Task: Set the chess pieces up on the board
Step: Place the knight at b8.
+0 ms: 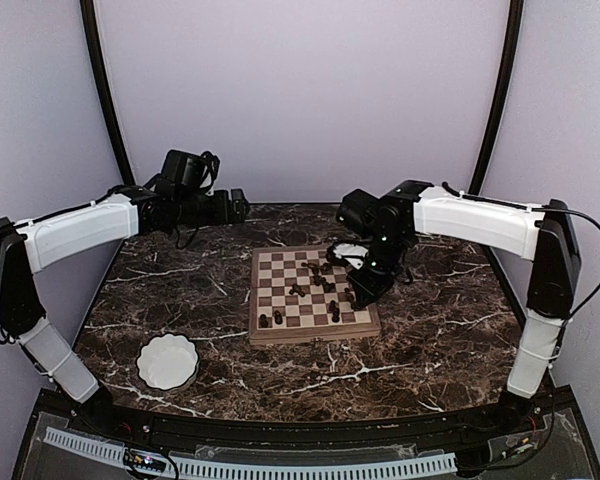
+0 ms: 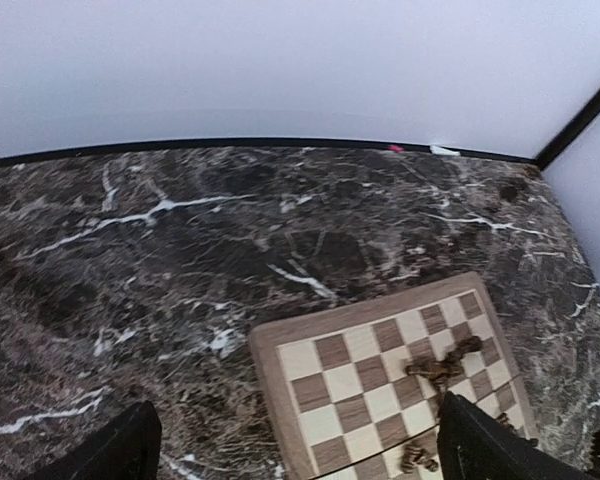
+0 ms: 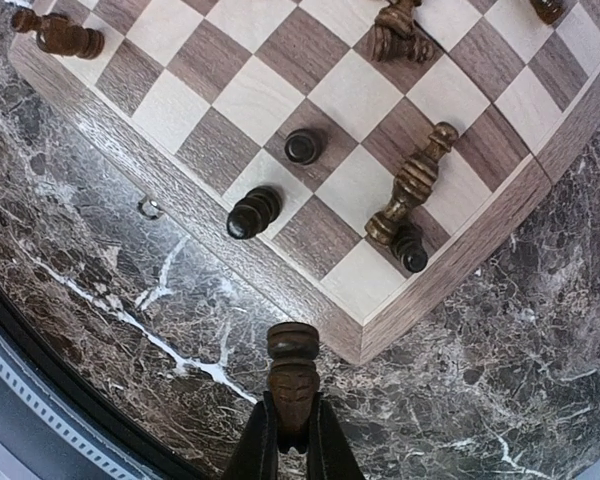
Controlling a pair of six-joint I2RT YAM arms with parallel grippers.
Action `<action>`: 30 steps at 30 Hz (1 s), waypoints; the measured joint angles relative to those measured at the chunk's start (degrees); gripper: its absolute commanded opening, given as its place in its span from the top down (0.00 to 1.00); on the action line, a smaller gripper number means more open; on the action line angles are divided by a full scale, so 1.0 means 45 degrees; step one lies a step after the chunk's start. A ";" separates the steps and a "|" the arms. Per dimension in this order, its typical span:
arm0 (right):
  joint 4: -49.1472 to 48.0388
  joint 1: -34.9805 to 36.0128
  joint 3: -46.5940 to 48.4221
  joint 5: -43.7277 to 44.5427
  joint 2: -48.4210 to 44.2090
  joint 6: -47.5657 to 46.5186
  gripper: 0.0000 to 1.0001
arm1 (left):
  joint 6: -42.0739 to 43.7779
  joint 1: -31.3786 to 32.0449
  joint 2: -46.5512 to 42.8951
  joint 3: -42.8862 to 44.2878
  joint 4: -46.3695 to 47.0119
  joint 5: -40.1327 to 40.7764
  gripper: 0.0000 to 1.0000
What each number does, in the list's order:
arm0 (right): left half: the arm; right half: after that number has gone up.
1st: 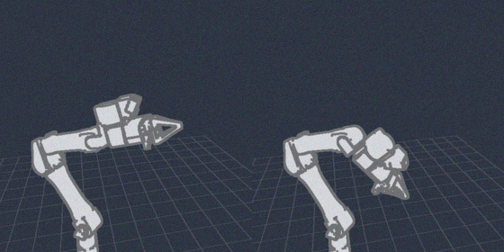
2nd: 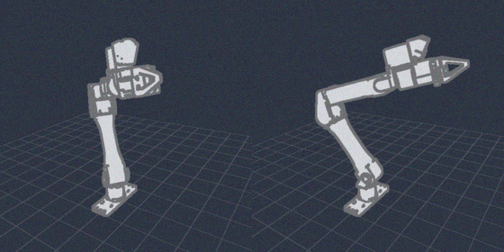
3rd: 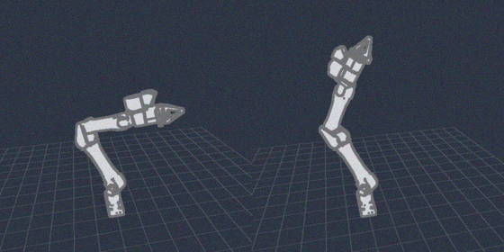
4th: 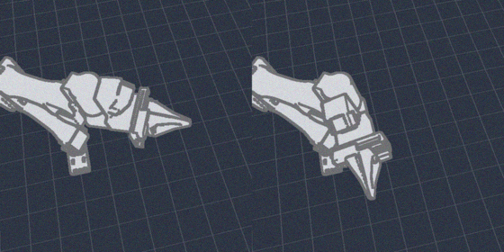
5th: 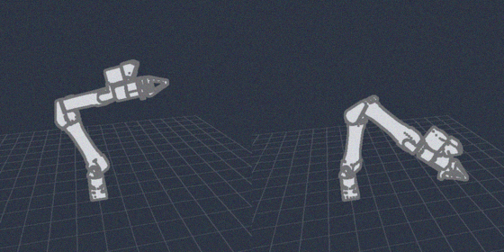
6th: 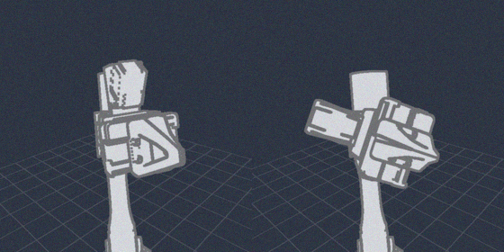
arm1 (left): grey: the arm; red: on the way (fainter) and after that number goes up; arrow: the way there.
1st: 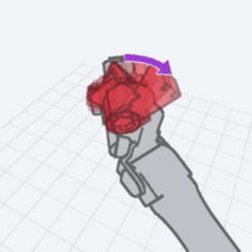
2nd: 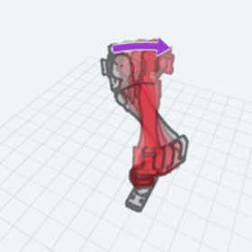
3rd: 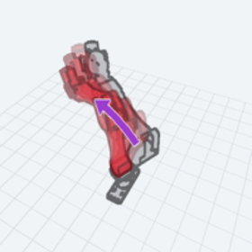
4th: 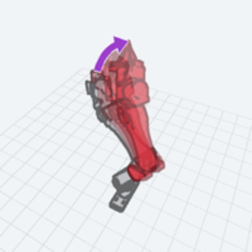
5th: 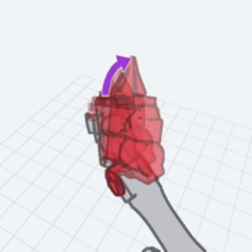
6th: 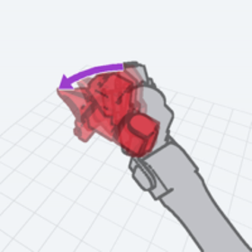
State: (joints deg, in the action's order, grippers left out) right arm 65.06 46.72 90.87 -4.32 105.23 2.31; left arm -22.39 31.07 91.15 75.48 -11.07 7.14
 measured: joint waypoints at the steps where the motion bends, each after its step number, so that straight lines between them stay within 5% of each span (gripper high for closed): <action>1: 0.0092 0.0034 0.0034 0.0034 0.0117 0.0015 0.99 | -0.0087 -0.0049 -0.0063 -0.0209 -0.0102 0.0291 0.01; 10: 0.0325 0.0121 0.0398 0.0092 0.1205 0.0170 0.98 | -0.0296 -0.0189 -0.1005 -0.1384 -0.0510 0.1656 0.07; 30: 0.0418 0.0126 0.1103 0.0355 0.2152 0.0306 0.93 | -0.0316 -0.0189 -0.1763 -0.2273 0.0165 0.0889 0.12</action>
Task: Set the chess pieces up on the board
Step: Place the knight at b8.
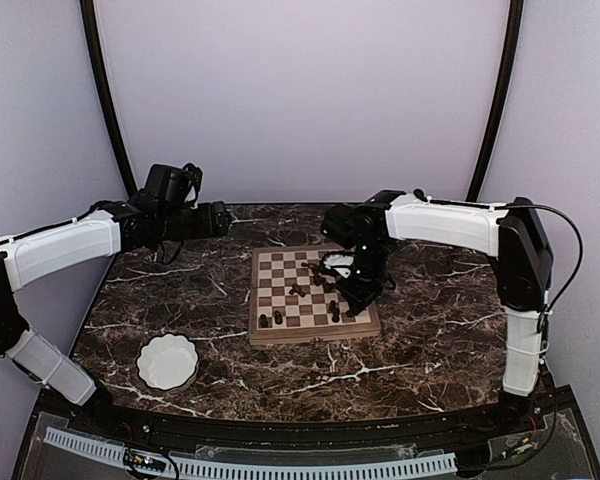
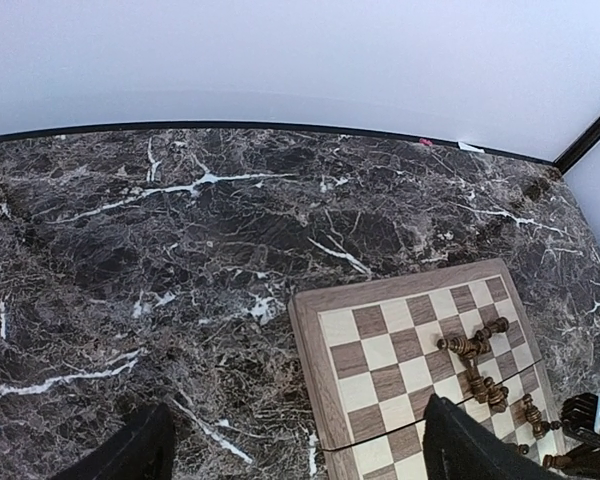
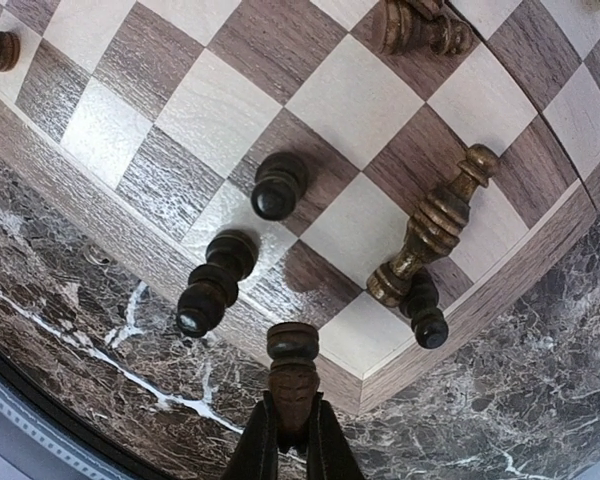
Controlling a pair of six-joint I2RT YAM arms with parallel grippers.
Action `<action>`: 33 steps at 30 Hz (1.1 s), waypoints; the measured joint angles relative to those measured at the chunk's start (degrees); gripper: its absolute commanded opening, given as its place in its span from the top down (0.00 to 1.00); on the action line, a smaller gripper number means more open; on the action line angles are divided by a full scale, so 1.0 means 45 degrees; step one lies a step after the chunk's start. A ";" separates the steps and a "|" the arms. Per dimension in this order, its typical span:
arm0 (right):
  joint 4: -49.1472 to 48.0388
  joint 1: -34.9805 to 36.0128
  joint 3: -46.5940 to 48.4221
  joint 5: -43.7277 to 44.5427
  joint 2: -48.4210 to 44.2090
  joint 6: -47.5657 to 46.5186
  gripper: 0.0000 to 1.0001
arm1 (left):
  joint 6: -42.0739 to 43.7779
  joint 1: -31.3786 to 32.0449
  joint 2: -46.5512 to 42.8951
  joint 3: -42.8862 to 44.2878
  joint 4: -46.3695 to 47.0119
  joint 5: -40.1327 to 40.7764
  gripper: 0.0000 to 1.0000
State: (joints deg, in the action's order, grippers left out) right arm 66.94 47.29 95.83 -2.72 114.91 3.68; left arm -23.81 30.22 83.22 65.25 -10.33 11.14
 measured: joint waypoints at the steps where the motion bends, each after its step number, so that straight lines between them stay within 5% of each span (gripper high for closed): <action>1: -0.0005 0.0000 0.0039 0.0010 0.0029 0.0005 0.93 | 0.0000 0.0000 0.0000 -0.0019 0.0005 -0.0010 0.12; 13: -0.0010 0.0000 0.0228 0.0005 0.0597 0.0019 0.91 | -0.0087 0.0000 0.0000 -0.0083 0.0165 -0.0257 0.13; 23: -0.0010 0.0000 0.0228 0.0010 0.0597 0.0131 0.74 | -0.0180 0.0000 0.0000 -0.0131 0.0340 -0.0432 0.14; 33: 0.0000 0.0000 0.0262 0.0010 0.0607 0.0257 0.71 | -0.0233 0.0000 0.0000 -0.0131 0.0437 -0.0719 0.18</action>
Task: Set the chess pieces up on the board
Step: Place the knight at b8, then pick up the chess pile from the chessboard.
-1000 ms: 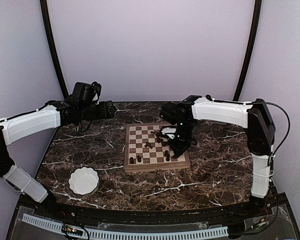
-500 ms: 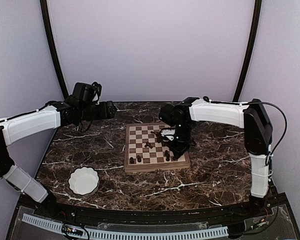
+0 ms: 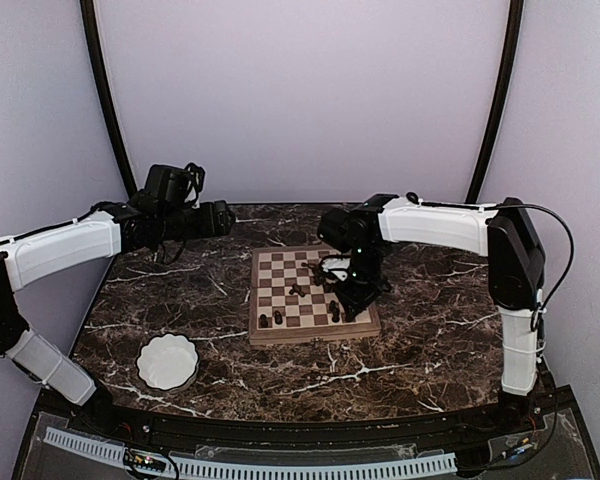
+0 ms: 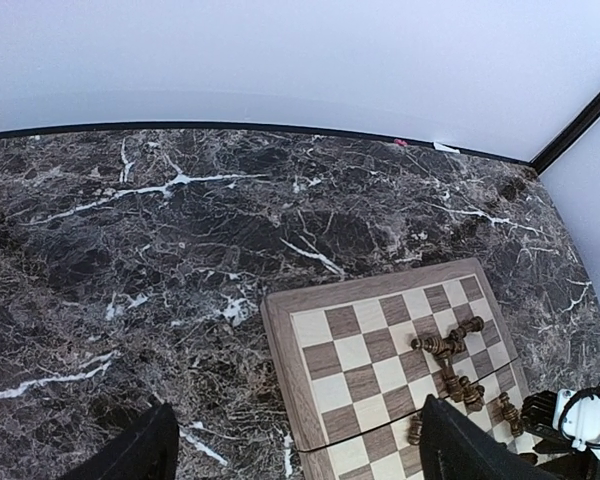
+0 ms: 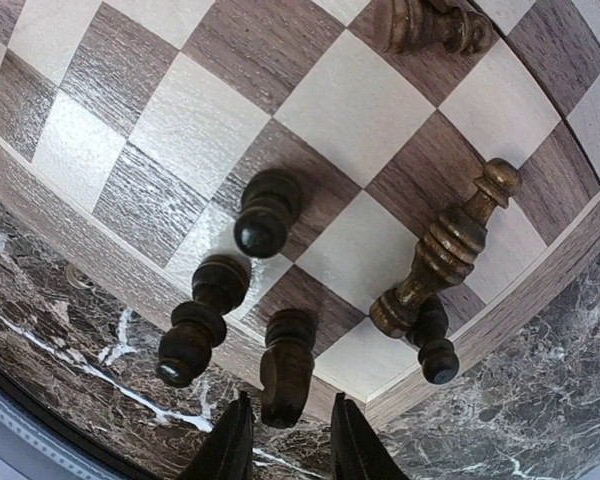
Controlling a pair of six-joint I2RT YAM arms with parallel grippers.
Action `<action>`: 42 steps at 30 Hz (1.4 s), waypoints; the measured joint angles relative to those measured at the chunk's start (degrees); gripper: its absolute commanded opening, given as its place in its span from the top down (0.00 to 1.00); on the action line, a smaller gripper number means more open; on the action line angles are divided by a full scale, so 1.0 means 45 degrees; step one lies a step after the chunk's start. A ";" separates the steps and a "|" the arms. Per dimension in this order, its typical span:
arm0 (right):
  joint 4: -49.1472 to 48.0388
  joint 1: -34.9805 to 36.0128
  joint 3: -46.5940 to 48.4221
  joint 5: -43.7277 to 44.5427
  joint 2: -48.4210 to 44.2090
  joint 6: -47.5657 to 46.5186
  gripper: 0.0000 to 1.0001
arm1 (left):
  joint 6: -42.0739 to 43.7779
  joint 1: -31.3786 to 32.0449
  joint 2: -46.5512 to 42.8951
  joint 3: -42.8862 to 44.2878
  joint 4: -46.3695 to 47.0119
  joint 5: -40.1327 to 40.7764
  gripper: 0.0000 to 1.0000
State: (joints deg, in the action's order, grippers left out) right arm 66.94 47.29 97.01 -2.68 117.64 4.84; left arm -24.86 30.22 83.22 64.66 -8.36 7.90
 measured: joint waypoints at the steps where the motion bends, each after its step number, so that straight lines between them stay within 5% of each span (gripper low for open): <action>1: 0.0005 0.0000 0.0015 -0.0010 0.0000 0.0010 0.71 | -0.0005 0.0000 0.0000 0.0000 0.0019 -0.0039 0.19; 14: -0.0724 -0.1545 -0.0306 -0.0078 -0.3536 -0.0005 0.70 | 0.0753 0.0962 0.0423 0.0010 -0.0699 -0.1656 0.29; 24: -0.1156 -0.1894 0.0704 -0.0097 -0.0136 -0.0068 0.67 | 0.1418 0.1923 0.0981 0.1389 -0.1749 -0.2239 0.29; 37: -0.1171 -0.1778 0.0816 -0.0612 0.0374 -0.0063 0.65 | 0.1530 0.1923 0.1112 0.1481 -0.2025 -0.2234 0.30; 42: -0.1161 -0.1685 0.0869 -0.0792 0.1015 -0.0063 0.72 | 0.1535 0.1923 0.1205 0.1481 -0.2079 -0.2229 0.30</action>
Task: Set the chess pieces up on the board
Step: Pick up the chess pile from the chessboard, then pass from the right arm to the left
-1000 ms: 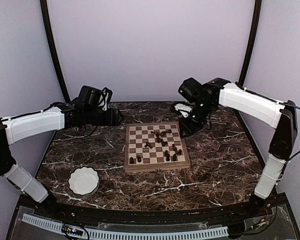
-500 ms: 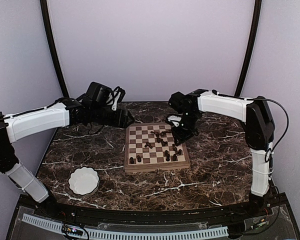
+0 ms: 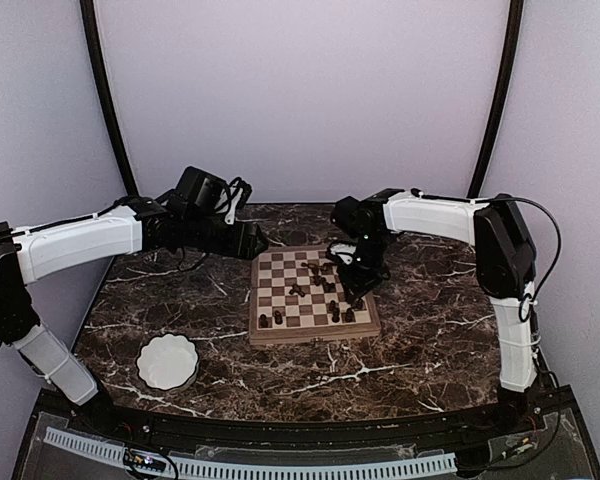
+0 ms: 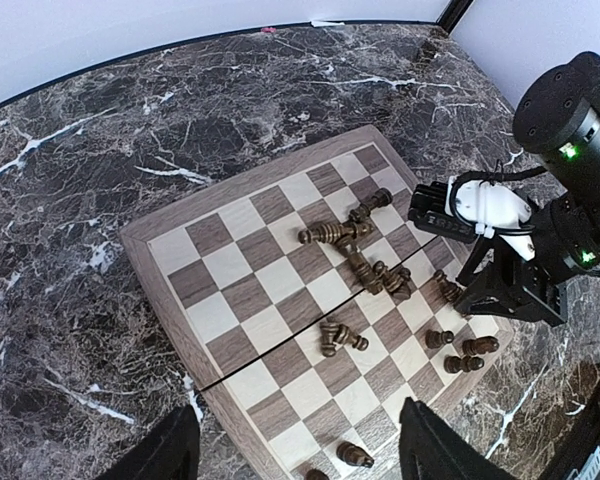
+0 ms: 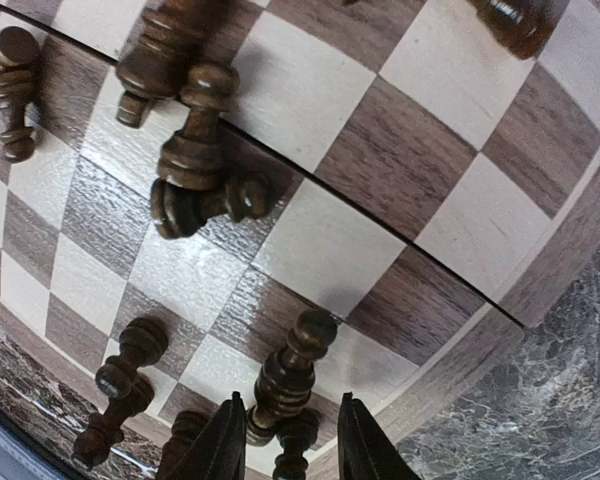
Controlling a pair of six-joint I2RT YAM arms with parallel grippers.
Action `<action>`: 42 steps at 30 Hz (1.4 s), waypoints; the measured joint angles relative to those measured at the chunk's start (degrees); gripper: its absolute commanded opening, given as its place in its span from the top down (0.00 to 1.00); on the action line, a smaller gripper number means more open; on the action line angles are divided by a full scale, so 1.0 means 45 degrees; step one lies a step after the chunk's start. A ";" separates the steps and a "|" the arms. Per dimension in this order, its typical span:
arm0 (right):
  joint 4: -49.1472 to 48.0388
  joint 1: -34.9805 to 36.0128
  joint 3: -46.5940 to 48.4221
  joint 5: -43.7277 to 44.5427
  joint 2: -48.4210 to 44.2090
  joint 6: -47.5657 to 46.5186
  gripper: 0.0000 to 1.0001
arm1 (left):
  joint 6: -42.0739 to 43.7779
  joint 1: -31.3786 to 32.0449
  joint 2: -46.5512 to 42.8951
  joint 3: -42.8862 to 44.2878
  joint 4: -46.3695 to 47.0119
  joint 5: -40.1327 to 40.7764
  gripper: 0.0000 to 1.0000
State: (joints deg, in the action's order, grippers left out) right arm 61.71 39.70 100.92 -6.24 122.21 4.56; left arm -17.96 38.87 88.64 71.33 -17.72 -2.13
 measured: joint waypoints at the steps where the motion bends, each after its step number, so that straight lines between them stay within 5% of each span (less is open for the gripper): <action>1: 0.0005 0.0015 0.0000 -0.0034 0.0146 0.0005 0.75 | 0.0000 0.0000 0.0024 0.0000 0.0000 0.0000 0.29; 7: 0.0194 0.0034 0.0636 -0.0194 0.0729 0.0083 0.90 | 0.0000 0.0000 0.0233 0.0015 -0.0019 -0.0005 0.29; 21: -0.0282 0.0039 0.1365 -0.0461 0.0665 -0.0068 0.97 | -0.0180 -0.0155 0.0913 0.0957 -0.0272 -0.0476 0.30; 30: -0.2764 0.0403 -0.1613 -0.2307 -0.4517 -0.1598 0.96 | -0.1190 -0.0738 0.2195 0.1496 0.1098 -0.5430 0.39; 36: -0.3342 0.1214 -0.1768 -0.2691 -0.4459 -0.2448 0.96 | -0.2608 -0.0714 0.2822 0.1292 0.3565 -0.8854 0.42; 42: -0.3342 0.1506 -0.1778 -0.2681 -0.4148 -0.2769 0.96 | -0.3245 -0.0563 0.3230 0.1229 0.4454 -1.0287 0.48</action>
State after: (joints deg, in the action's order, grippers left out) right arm 46.68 46.48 92.92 -18.31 103.55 -7.90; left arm -32.56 36.34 103.18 76.86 2.33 -48.42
